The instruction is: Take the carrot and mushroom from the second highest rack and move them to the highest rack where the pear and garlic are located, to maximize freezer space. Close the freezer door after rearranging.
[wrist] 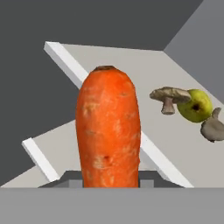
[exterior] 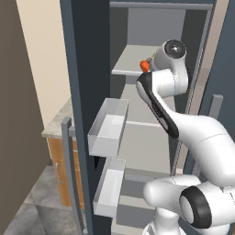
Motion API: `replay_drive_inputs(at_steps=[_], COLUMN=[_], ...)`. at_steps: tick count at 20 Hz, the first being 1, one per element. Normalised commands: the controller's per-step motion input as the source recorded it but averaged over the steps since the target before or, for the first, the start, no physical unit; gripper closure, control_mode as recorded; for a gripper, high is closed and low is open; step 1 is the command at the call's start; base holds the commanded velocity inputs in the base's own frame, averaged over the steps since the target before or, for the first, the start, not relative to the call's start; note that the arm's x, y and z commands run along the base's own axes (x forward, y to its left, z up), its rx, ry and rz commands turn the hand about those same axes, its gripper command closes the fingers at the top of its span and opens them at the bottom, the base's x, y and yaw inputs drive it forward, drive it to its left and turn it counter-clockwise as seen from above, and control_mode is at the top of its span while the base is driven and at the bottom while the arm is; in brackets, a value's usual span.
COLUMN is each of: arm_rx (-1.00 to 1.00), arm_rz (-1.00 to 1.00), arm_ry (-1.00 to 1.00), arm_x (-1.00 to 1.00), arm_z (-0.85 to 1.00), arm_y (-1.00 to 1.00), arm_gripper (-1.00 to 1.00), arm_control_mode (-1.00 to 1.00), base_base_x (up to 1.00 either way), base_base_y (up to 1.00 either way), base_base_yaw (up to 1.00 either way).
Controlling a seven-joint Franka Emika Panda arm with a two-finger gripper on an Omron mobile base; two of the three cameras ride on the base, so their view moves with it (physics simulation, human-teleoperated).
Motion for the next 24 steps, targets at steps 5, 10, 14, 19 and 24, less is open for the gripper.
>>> replay_drive_inputs(at_steps=[5, 10, 14, 19, 24], arm_rx=[0.00, 0.00, 0.00, 0.00, 0.00], arm_rz=[0.00, 0.00, -0.02, -0.05, -0.03], arm_ry=[0.00, 0.02, 0.02, 0.00, 0.00], arm_x=[0.49, 0.42, 0.43, 0.46, 0.53], arm_z=[0.03, 0.12, 0.06, 0.00, 0.00], arm_y=[0.00, -0.07, -0.17, -0.23, -0.23], arm_gripper=[1.00, 1.00, 1.00, 1.00, 1.00], arm_control_mode=[-1.00, -1.00, -1.00, -1.00, -1.00], base_base_x=[0.00, 0.00, 0.00, 0.00, 0.00], base_base_y=[0.00, 0.00, 0.00, 0.00, 0.00], base_base_yaw=[0.00, 0.00, 0.00, 0.00, 0.00])
